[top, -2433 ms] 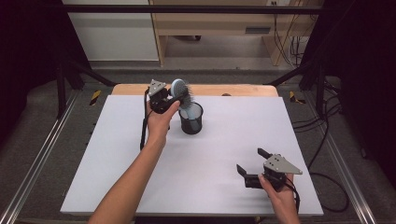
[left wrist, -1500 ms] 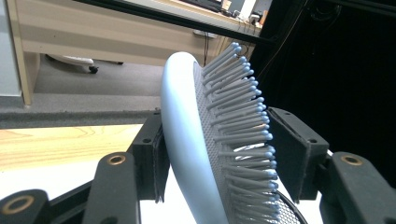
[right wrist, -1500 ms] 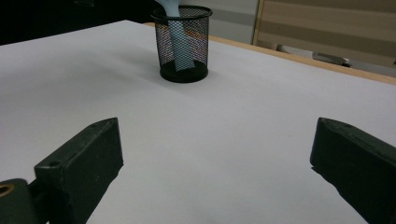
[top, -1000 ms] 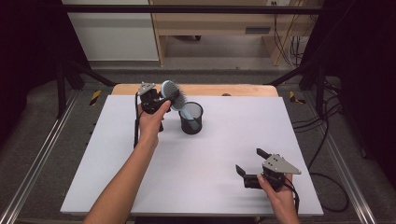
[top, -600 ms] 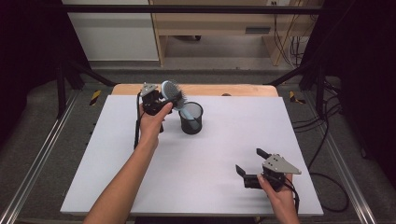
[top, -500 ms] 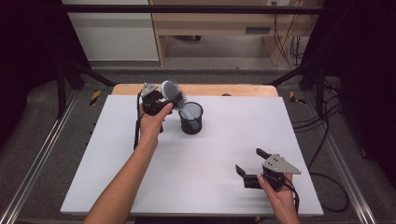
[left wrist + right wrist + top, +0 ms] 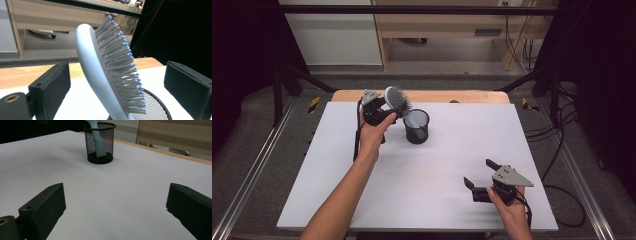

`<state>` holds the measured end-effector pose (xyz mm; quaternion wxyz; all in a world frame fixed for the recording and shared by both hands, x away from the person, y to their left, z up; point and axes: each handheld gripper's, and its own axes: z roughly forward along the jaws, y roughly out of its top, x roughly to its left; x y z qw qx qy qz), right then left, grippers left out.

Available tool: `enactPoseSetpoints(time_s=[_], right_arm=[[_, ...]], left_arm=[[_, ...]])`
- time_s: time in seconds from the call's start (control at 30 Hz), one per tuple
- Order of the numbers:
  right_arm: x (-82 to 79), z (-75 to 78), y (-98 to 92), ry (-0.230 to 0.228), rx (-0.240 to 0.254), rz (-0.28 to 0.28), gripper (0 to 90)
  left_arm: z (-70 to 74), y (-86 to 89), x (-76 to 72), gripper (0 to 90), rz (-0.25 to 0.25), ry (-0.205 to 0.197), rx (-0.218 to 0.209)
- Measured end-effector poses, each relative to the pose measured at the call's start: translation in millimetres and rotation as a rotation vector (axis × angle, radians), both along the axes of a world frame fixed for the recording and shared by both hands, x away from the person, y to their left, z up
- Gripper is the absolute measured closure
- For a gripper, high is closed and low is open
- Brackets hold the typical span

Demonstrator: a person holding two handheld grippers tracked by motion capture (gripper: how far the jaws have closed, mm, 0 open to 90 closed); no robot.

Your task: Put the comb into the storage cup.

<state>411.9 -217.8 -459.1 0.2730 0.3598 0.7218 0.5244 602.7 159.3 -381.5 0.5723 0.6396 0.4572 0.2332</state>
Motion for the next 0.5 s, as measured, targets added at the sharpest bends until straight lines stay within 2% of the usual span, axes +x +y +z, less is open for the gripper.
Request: enactPoseSetpoints(time_s=[0.5], right_arm=[[-1.0,0.6,0.7,-0.003,-0.003,0.002,2.8]], left_arm=[[1.6,4.8,-8.9,4.7,0.011,-0.037,0.030]])
